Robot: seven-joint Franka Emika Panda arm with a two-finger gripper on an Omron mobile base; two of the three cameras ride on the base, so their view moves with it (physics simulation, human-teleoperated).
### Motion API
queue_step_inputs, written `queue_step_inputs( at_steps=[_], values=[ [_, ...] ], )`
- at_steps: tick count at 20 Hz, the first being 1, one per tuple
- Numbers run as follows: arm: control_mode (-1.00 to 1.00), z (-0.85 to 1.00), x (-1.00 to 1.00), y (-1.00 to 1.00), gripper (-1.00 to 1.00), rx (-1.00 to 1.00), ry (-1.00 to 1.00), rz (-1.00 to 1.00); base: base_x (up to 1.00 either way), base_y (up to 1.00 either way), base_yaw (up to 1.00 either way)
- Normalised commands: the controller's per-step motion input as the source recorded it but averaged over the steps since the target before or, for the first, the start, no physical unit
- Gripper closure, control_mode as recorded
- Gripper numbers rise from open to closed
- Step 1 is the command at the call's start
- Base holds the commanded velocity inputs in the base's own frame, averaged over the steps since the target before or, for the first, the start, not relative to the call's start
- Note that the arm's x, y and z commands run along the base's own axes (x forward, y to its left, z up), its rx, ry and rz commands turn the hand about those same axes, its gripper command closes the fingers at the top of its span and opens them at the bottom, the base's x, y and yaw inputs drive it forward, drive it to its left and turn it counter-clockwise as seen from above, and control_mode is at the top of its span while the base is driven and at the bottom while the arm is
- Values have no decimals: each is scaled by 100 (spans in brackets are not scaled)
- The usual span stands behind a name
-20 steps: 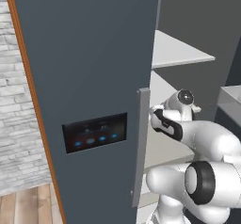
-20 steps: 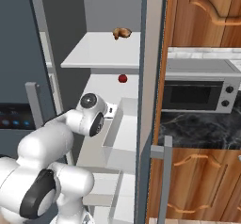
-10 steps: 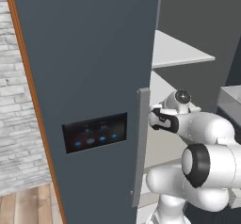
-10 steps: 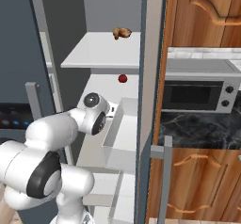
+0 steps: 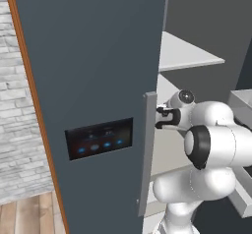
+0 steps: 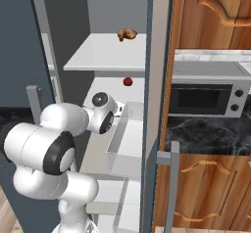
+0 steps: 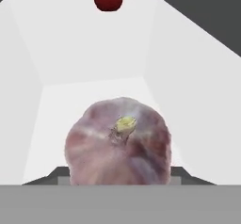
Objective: Transport the steak and garlic to the fridge. Place the steak on the rack containing meat and place the garlic on the rack containing the vegetable, ensuring meats and vegetables are on different racks.
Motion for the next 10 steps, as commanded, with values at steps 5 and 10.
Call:
queue_step_inputs(
  at_steps=[5,10],
  values=[
    [-100,-1,0,4,-100,0,0,0,0,0,0],
    [-100,3,-17,18,-100,0,3,0,0,0,0]
  ],
)
